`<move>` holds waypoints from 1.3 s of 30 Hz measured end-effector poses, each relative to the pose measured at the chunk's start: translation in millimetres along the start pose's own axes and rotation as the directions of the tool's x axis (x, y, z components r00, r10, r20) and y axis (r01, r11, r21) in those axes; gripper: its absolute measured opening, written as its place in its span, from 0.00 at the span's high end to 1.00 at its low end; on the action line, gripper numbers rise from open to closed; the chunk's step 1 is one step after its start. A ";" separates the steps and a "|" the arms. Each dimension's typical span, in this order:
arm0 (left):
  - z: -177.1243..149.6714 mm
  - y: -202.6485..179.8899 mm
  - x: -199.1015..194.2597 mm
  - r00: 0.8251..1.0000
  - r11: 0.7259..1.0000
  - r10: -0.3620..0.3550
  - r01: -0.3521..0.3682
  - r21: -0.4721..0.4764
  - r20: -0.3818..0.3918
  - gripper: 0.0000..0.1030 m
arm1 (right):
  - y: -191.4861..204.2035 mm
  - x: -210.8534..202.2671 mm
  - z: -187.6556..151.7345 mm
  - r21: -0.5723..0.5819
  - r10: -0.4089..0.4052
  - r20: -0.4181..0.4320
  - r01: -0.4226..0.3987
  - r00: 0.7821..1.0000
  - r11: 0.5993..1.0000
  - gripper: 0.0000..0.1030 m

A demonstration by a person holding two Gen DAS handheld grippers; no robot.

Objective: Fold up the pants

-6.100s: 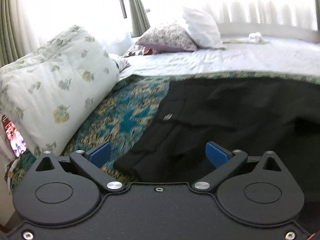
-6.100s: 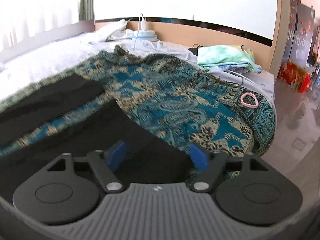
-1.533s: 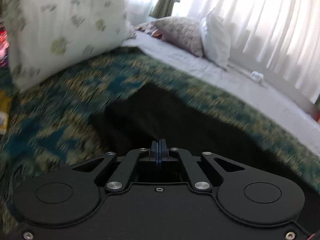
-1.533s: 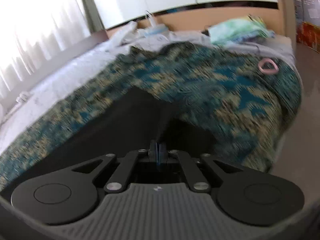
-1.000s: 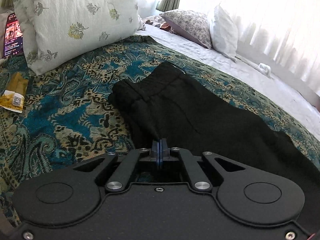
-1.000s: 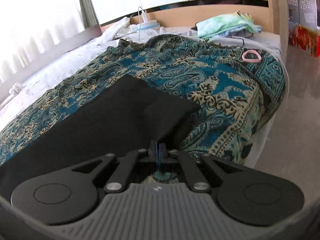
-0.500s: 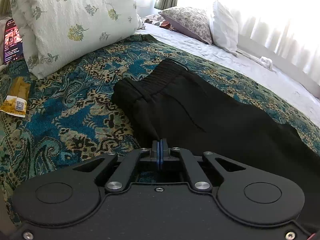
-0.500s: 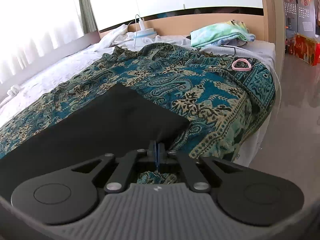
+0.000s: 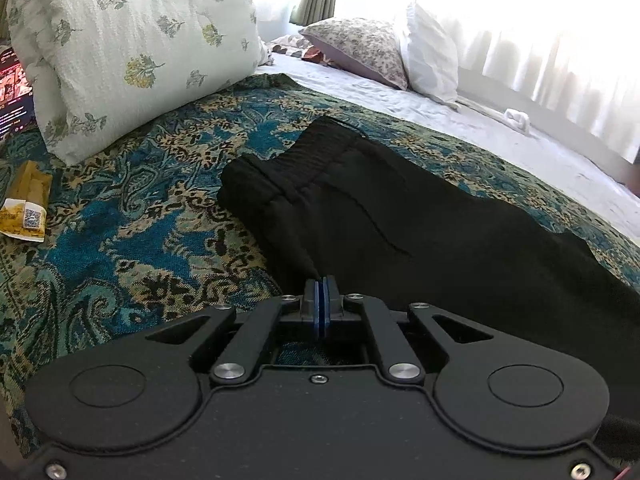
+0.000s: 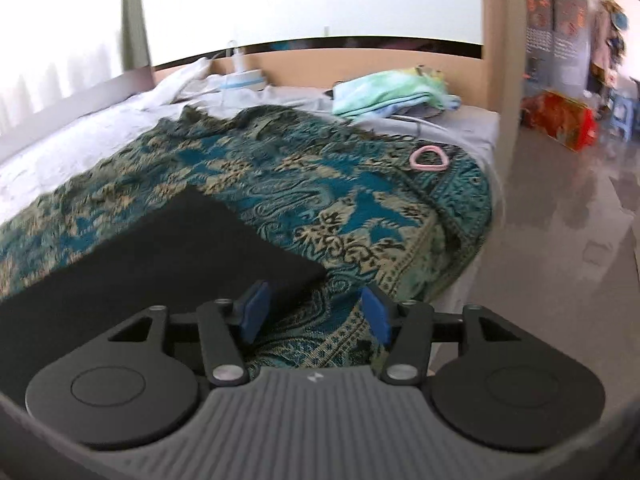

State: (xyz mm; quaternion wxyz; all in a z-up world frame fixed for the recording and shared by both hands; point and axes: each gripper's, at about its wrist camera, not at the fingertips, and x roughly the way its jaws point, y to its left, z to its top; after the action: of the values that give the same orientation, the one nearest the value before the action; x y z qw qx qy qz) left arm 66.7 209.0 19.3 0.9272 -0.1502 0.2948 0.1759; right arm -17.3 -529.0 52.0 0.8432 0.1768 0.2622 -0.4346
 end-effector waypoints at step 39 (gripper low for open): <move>10.4 -11.8 25.8 0.999 0.990 0.032 -0.038 0.139 0.044 0.65 | 508.3 -129.2 -168.4 -0.551 0.657 -0.298 -0.687 0.692 0.474 0.96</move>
State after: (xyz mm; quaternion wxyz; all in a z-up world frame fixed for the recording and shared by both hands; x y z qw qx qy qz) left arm 96.4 208.6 14.0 0.9380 -0.0762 0.2898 0.1743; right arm 291.2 -73.2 30.0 0.9465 -0.0151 0.3187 0.0482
